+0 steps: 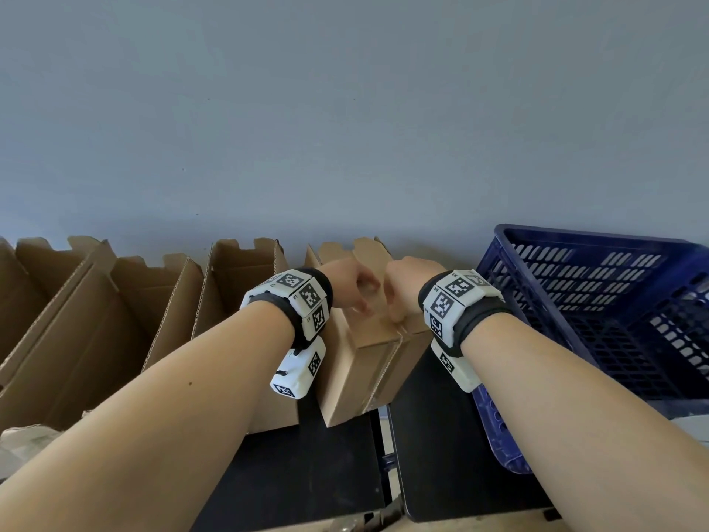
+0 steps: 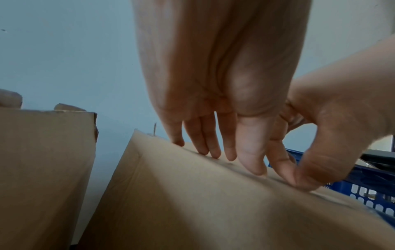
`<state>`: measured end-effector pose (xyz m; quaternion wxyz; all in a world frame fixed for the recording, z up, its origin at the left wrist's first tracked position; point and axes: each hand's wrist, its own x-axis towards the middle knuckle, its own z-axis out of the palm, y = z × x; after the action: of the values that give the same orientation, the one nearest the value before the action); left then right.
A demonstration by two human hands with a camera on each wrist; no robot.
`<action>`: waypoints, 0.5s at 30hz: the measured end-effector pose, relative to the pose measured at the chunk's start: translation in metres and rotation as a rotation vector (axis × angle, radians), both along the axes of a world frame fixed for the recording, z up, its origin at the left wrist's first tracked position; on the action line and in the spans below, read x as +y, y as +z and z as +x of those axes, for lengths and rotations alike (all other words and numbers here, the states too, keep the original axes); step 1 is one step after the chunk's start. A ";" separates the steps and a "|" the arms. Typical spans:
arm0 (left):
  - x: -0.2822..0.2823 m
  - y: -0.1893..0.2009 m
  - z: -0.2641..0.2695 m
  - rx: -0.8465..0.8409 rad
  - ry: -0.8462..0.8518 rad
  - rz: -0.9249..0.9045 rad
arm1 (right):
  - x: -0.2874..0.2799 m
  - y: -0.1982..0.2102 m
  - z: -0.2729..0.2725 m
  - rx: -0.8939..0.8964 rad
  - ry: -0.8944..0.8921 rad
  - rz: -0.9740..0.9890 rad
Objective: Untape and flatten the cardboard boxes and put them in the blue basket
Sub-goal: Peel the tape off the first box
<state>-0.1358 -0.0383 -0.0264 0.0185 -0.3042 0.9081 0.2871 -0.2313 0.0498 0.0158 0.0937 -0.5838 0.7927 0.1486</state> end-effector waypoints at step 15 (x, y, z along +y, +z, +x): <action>0.000 0.002 0.006 0.017 0.006 0.018 | 0.017 -0.008 -0.006 -0.115 -0.011 -0.080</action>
<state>-0.1303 -0.0382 -0.0249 0.0125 -0.3043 0.9048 0.2977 -0.2370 0.0668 0.0080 0.1166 -0.5904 0.7944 0.0824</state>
